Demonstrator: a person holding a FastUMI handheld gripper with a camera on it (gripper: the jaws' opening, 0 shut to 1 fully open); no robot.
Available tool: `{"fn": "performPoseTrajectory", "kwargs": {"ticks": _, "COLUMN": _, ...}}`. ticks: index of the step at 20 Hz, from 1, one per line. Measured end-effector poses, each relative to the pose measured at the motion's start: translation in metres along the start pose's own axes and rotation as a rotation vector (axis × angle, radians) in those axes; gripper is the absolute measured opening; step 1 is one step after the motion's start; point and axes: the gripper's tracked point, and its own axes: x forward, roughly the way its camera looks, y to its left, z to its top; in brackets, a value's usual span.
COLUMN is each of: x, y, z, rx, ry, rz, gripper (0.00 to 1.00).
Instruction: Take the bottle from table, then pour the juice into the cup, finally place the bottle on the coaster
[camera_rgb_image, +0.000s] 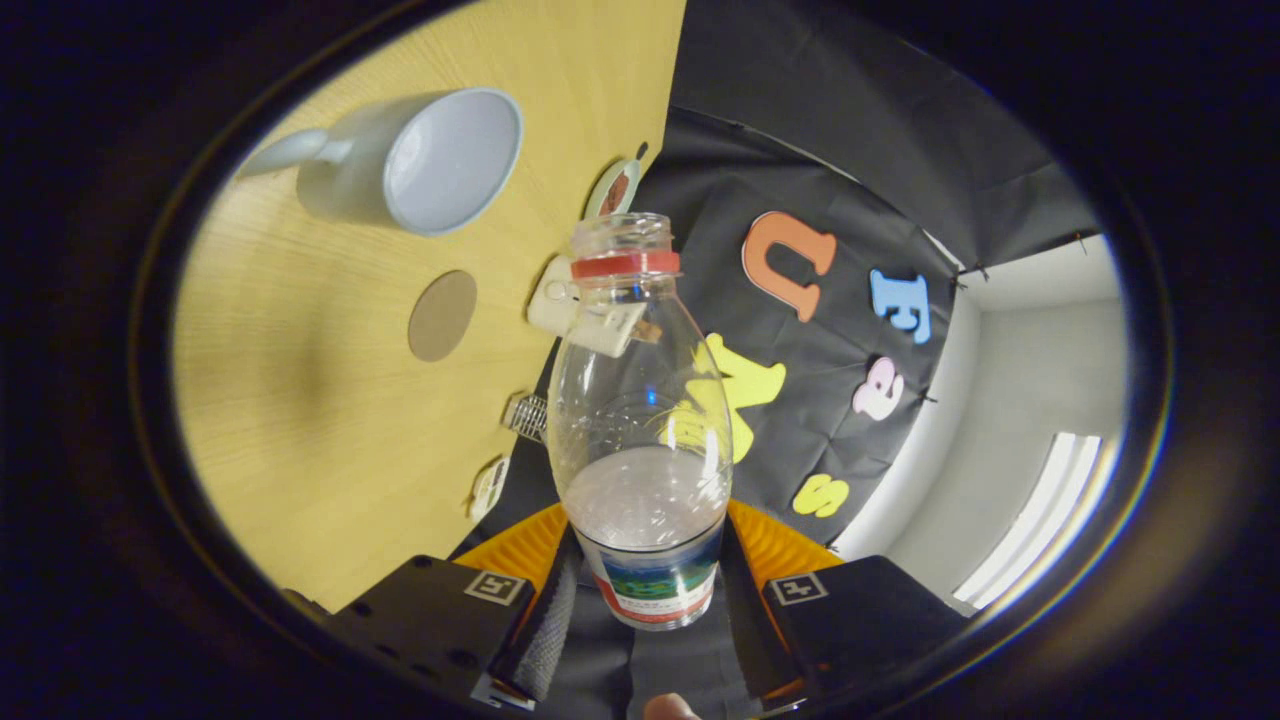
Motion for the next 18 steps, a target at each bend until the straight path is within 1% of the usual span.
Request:
{"fn": "performPoseTrajectory", "kwargs": {"ticks": 3, "x": -0.001, "y": 0.015, "z": -0.005, "rx": 0.138, "ry": 0.016, "rz": 0.061, "gripper": 0.74}}
{"fn": "performPoseTrajectory", "kwargs": {"ticks": 10, "x": -0.01, "y": 0.032, "z": -0.016, "rx": 0.528, "ry": 0.039, "rz": 0.169, "gripper": 0.74}}
{"fn": "performPoseTrajectory", "kwargs": {"ticks": 15, "x": -0.019, "y": 0.034, "z": -0.016, "rx": 0.85, "ry": 0.014, "rz": 0.252, "gripper": 0.74}}
{"fn": "performPoseTrajectory", "kwargs": {"ticks": 18, "x": -0.022, "y": 0.036, "z": -0.014, "rx": 1.052, "ry": -0.011, "rz": 0.321, "gripper": 0.75}}
